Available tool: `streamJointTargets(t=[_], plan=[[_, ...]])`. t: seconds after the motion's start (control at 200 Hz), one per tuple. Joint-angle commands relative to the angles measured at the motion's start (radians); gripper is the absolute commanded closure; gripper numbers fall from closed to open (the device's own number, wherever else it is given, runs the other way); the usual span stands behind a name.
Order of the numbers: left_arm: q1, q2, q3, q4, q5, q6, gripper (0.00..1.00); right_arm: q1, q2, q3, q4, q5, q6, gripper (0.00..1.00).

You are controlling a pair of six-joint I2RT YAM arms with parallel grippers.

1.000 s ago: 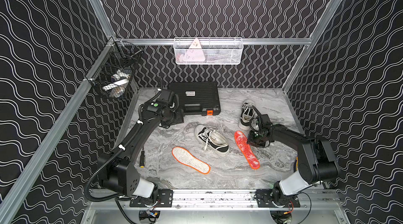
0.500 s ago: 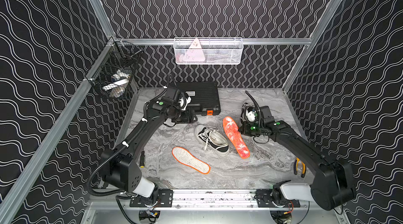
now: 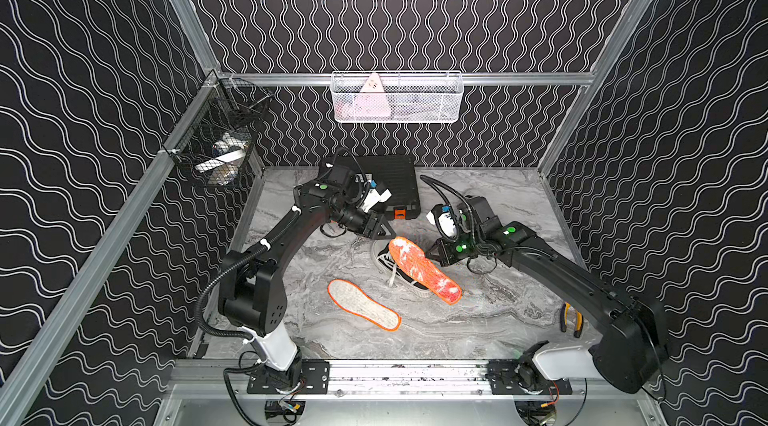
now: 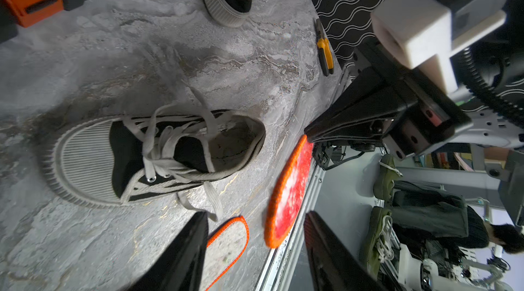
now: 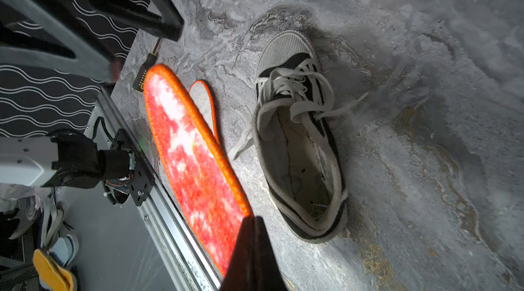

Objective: Insert the insole into the shoe
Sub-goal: Pick up the insole from the center of the board.

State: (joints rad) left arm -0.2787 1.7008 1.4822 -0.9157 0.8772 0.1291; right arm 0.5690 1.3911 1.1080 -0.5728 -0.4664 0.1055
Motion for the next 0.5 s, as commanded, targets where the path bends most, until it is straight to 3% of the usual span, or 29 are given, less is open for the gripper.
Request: streamJointTargets(t=[0.0,0.325,0.495], plan=[[-0.02,-0.016,-0.025,-0.023,0.06,0.06,0.42,0.005,0.016,0.018,-0.007,-0.042,-0.056,1.0],[-0.096,0.002,-0.033,-0.075,0.003,0.071,0.54,0.032,0.081,0.101,-0.009,-0.021,-0.118,1.0],[-0.116,-0.003,-0.045,-0.079,-0.005,0.058,0.78,0.041,0.106,0.142,-0.032,-0.01,-0.138,1.0]])
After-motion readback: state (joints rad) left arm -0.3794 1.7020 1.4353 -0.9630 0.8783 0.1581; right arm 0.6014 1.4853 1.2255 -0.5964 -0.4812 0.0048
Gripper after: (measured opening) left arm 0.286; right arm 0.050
